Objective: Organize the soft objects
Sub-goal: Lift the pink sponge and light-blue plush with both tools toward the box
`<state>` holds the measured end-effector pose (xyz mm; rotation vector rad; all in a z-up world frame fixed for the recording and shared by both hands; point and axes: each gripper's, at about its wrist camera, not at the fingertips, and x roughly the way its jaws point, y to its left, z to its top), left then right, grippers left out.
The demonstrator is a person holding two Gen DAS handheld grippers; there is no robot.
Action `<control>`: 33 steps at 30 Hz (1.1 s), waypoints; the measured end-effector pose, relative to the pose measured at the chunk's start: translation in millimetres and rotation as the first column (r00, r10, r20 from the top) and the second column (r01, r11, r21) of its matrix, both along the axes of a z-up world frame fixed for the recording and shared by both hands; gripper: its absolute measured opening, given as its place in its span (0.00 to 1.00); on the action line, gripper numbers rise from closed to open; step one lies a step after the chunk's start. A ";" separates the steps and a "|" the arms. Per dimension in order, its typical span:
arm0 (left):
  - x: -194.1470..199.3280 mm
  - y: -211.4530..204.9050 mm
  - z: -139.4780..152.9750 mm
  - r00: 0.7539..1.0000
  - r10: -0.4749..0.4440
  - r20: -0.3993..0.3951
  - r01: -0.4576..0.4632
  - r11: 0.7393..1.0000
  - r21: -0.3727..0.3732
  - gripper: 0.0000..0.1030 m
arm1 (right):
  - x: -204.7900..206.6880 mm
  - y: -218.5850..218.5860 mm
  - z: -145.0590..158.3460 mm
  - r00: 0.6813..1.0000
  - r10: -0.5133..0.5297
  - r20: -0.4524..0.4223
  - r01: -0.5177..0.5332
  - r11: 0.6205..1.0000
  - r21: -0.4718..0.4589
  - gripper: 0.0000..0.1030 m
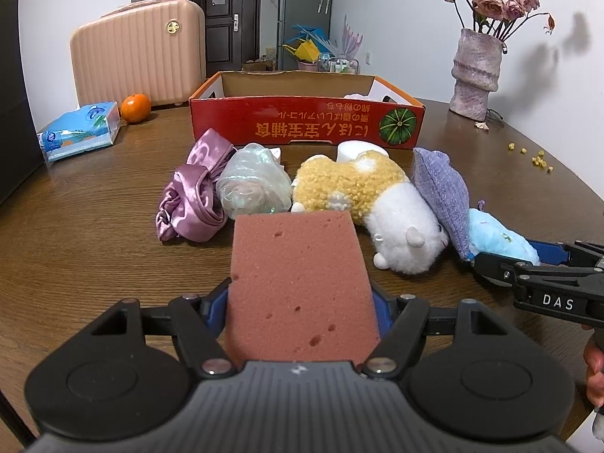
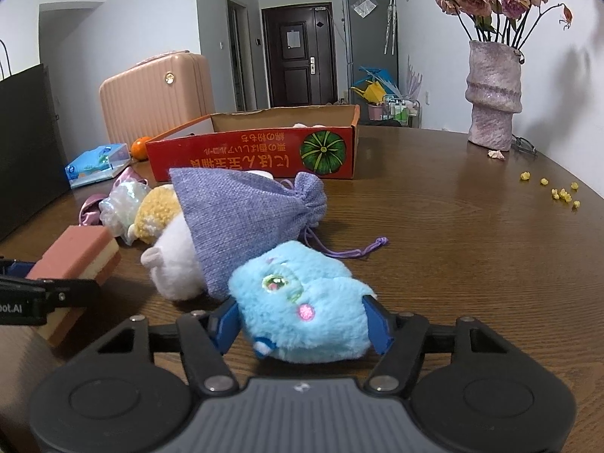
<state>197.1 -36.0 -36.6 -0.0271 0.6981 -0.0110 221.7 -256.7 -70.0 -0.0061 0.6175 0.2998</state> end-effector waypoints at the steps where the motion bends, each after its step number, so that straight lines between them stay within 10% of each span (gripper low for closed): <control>1: -0.3 0.1 0.6 1.000 0.000 0.002 0.000 1.000 -0.001 0.70 | -0.7 0.0 0.4 1.000 0.000 0.001 0.000 1.000 0.002 0.63; 33: -8.0 18.6 29.1 0.991 0.002 0.136 0.000 1.000 -0.014 0.70 | -20.6 17.6 51.8 0.986 0.027 0.165 -0.025 1.000 -0.017 0.61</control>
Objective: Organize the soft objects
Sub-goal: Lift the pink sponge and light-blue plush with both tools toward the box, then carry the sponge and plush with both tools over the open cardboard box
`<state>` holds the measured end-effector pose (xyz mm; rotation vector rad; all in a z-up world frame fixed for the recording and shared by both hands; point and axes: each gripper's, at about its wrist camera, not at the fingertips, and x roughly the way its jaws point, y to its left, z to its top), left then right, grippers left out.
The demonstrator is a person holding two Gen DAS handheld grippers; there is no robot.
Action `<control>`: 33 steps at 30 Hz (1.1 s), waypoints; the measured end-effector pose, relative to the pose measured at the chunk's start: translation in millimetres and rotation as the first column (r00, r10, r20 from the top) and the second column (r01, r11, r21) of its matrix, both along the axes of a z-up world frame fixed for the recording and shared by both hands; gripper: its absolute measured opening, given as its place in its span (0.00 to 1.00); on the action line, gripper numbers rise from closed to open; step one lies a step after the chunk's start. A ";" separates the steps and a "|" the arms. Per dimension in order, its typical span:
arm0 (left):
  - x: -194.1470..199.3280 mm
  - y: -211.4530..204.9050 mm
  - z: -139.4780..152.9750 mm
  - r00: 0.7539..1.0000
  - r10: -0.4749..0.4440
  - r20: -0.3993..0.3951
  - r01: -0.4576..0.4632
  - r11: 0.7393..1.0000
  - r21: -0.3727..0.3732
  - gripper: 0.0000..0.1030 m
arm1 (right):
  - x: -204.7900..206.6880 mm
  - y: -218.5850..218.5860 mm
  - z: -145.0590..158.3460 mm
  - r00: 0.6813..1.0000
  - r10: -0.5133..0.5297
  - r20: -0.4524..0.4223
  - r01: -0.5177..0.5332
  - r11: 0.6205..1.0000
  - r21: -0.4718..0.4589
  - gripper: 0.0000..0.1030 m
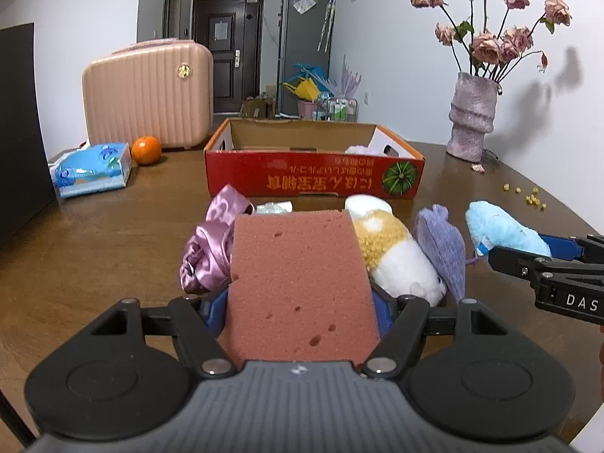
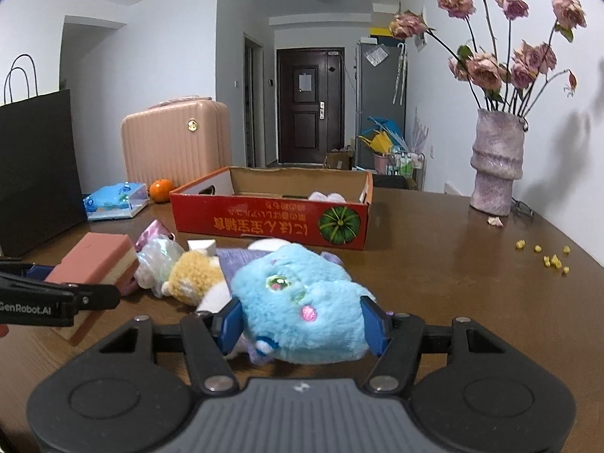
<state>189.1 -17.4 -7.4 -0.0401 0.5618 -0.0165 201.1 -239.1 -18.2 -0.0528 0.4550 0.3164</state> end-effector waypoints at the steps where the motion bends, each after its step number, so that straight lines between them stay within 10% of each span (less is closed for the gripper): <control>1: 0.6 0.7 1.1 1.000 0.001 0.005 -0.001 1.000 0.001 0.70 | 0.5 1.3 0.9 1.000 0.002 0.004 -0.002 1.000 -0.001 0.61; 33: 50.0 12.7 41.6 0.992 -0.010 0.127 0.010 1.000 0.004 0.70 | 48.7 35.3 31.5 0.994 0.048 0.096 -0.048 0.999 0.001 0.61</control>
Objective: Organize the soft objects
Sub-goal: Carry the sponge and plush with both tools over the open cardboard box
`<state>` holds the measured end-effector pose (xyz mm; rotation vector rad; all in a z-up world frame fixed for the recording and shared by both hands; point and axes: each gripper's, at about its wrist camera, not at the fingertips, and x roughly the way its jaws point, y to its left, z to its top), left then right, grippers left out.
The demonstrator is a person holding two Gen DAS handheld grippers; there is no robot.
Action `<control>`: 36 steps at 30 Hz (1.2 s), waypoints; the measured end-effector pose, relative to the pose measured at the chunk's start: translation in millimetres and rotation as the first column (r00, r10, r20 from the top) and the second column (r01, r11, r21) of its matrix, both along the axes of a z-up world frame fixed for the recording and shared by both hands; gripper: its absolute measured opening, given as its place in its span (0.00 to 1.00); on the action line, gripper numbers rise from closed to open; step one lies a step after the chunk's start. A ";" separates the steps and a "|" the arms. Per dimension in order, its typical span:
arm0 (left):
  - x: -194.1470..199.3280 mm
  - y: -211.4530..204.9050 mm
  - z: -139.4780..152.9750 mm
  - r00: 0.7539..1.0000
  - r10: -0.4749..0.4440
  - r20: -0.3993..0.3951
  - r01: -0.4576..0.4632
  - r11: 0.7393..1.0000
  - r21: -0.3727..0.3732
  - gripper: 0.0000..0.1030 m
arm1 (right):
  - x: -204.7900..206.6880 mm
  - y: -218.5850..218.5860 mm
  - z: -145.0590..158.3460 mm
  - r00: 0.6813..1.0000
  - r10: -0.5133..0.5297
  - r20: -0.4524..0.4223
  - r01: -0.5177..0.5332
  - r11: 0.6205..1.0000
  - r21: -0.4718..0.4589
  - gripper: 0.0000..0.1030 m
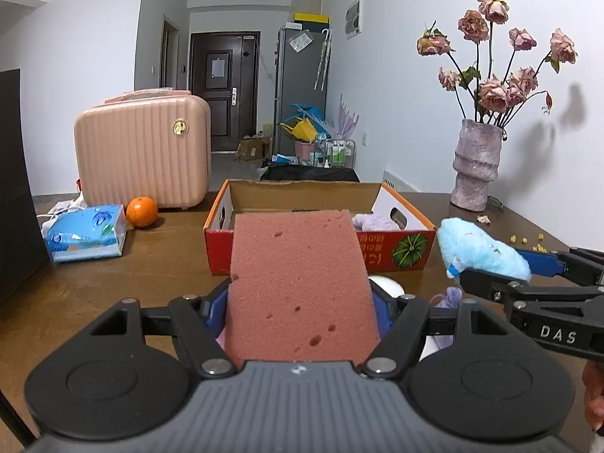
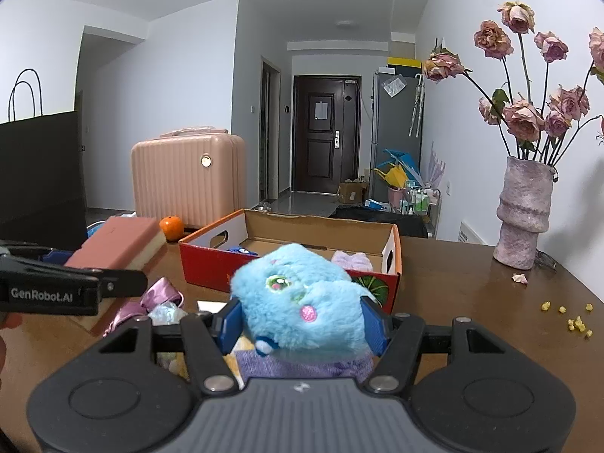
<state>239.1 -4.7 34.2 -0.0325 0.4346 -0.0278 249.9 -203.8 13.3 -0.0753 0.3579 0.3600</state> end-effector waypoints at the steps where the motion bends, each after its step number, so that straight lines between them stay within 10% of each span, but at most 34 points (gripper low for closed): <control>1: 1.7 -0.1 1.1 1.000 0.000 0.003 0.000 1.000 0.001 0.70 | 2.4 0.7 0.6 1.000 0.001 0.002 -0.001 1.000 0.001 0.61; 36: 89.1 1.7 16.2 0.998 0.063 0.019 -0.062 0.998 -0.032 0.70 | 85.6 16.5 15.9 0.999 0.010 0.043 -0.012 0.999 0.047 0.61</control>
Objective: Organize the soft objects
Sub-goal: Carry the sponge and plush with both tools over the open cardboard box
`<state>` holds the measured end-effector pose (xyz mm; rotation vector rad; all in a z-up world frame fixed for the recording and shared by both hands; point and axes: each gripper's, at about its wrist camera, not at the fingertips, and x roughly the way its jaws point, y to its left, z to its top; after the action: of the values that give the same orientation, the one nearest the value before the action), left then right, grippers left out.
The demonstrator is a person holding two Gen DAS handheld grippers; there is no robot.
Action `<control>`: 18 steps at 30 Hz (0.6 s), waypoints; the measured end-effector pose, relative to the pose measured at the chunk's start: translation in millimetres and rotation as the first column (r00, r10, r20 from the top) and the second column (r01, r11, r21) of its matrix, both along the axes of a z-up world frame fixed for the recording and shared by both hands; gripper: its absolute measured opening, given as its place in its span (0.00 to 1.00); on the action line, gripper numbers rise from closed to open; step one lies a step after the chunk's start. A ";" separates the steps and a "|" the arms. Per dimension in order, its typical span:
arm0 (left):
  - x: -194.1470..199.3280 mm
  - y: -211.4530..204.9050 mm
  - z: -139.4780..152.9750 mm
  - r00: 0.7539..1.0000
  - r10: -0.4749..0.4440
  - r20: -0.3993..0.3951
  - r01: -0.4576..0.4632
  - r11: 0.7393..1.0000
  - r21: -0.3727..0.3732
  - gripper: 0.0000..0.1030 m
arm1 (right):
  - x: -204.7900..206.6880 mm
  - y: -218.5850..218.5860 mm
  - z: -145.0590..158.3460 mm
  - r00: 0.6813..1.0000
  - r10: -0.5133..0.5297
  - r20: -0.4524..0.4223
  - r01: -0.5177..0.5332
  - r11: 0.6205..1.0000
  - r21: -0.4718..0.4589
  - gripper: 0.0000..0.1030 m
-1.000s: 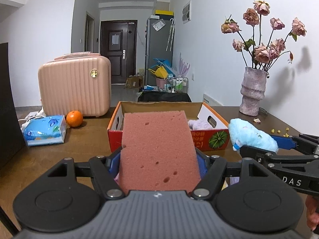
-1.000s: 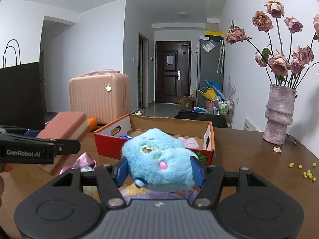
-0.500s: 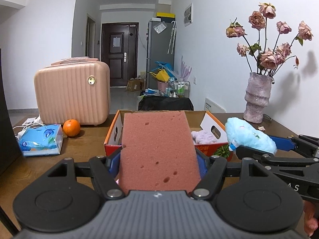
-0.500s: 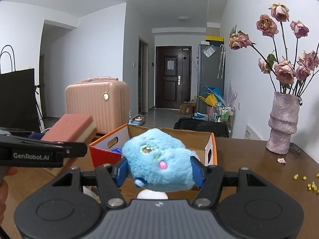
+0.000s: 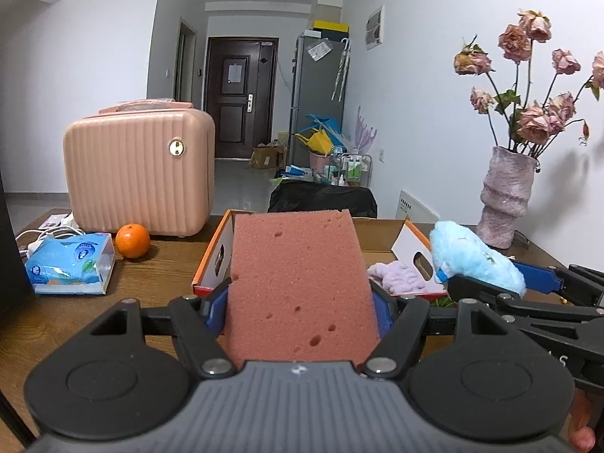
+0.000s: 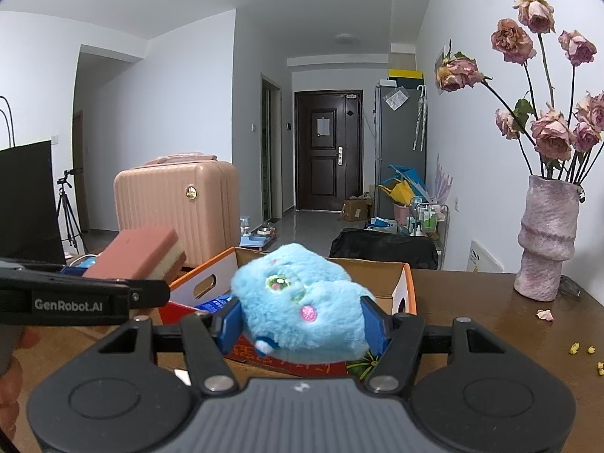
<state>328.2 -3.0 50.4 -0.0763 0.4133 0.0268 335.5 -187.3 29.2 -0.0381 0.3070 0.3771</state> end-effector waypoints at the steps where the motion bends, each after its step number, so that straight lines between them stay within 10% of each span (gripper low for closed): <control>1: 2.4 0.8 -0.2 1.000 0.004 0.000 -0.004 1.000 -0.001 0.70 | 2.4 0.6 0.1 1.000 0.001 0.001 -0.001 1.000 -0.001 0.61; 18: 46.2 10.9 6.1 0.999 0.044 0.025 -0.043 0.998 -0.039 0.70 | 48.2 14.3 -1.3 1.000 0.005 -0.013 -0.006 1.000 -0.016 0.61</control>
<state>374.5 7.9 56.5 -0.1236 0.3866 0.0609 383.7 -172.9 27.9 -0.0518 0.3226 0.3805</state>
